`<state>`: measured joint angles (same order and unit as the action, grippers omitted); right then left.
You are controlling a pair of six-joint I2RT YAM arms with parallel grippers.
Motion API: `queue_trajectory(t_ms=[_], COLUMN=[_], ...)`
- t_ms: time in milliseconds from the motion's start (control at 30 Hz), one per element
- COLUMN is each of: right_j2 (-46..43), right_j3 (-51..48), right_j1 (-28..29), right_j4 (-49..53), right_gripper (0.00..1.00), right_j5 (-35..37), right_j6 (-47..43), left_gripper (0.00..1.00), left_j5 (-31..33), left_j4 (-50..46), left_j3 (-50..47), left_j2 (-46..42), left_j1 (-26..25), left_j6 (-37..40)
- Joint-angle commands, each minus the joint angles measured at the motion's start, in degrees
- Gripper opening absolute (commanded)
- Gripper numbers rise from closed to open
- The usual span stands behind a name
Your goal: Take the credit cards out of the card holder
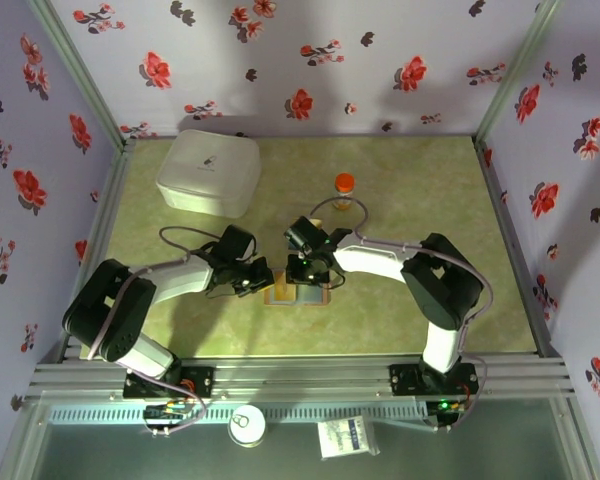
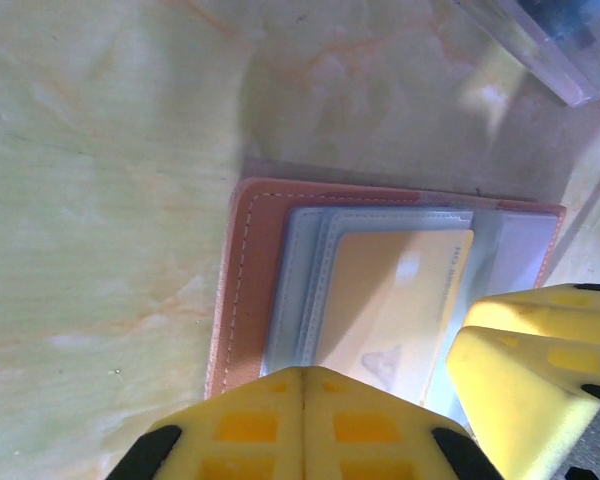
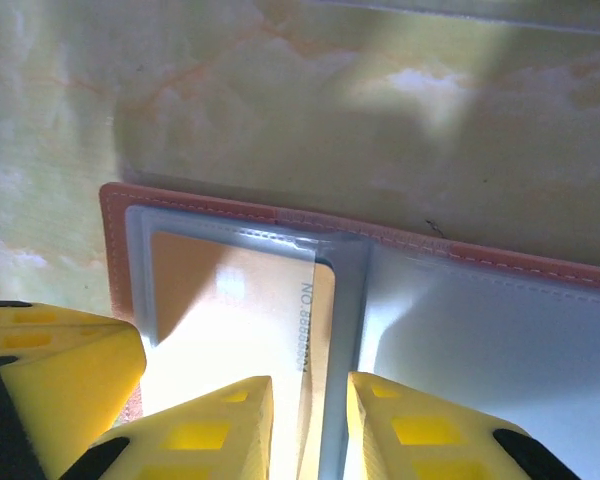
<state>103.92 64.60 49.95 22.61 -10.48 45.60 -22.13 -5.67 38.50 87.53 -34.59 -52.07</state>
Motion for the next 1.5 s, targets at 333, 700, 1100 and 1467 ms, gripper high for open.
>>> queue_trajectory(t_ms=[333,700,1100,1467], right_j2=[-1.75,-0.43,-1.04,-3.47], right_j3=[-1.95,-3.35,-2.90,-3.15], right_j1=[0.43,0.45,0.50,0.48], right_j4=[-4.61,-6.20,-1.39,-1.96], right_gripper=[0.26,0.26,0.26,0.26], right_j5=[-3.21,-4.00,0.07,0.05], right_j6=[2.27,3.14,1.38,1.46], left_gripper=[0.00,0.00,0.00,0.00], left_j5=[-0.02,-0.02,0.11,0.17], left_j4=[-1.21,-1.17,-1.27,-1.84], left_j3=[-0.24,-0.50,-0.78,-0.88], left_j2=[2.22,2.32,1.73,0.37], left_j1=[0.33,0.40,0.39,0.40], left_j6=[1.11,1.00,0.72,0.65])
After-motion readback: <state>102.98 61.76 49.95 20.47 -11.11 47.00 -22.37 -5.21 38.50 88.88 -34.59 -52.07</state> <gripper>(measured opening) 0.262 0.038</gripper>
